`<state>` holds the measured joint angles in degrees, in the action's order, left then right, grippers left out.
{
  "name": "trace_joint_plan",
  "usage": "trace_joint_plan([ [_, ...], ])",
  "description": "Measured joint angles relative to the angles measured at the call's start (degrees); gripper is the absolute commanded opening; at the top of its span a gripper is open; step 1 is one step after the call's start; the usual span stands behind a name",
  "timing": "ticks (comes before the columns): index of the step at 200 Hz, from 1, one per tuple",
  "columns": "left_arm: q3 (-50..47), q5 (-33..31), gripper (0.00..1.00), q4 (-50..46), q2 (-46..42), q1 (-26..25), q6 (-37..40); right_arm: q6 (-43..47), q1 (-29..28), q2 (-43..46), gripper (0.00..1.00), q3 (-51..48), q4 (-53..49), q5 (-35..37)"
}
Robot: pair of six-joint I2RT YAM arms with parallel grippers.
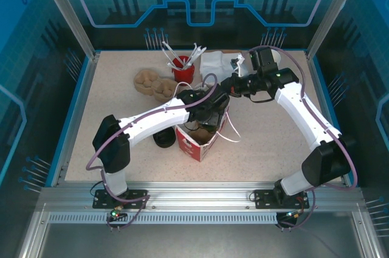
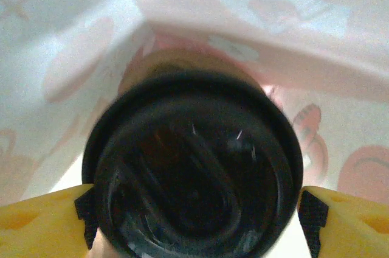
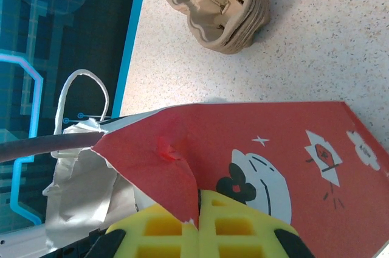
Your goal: Pack the takeout coffee
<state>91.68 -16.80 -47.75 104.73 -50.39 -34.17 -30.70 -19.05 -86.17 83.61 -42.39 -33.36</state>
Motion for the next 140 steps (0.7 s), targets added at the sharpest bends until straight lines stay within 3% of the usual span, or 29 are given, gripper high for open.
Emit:
trace_joint_plan([
  [140, 0.85, 1.42, 0.93, -2.29, -2.62, 0.11, 0.17, 0.94, 0.28, -1.33, 0.0, 2.99, -4.0, -0.22],
])
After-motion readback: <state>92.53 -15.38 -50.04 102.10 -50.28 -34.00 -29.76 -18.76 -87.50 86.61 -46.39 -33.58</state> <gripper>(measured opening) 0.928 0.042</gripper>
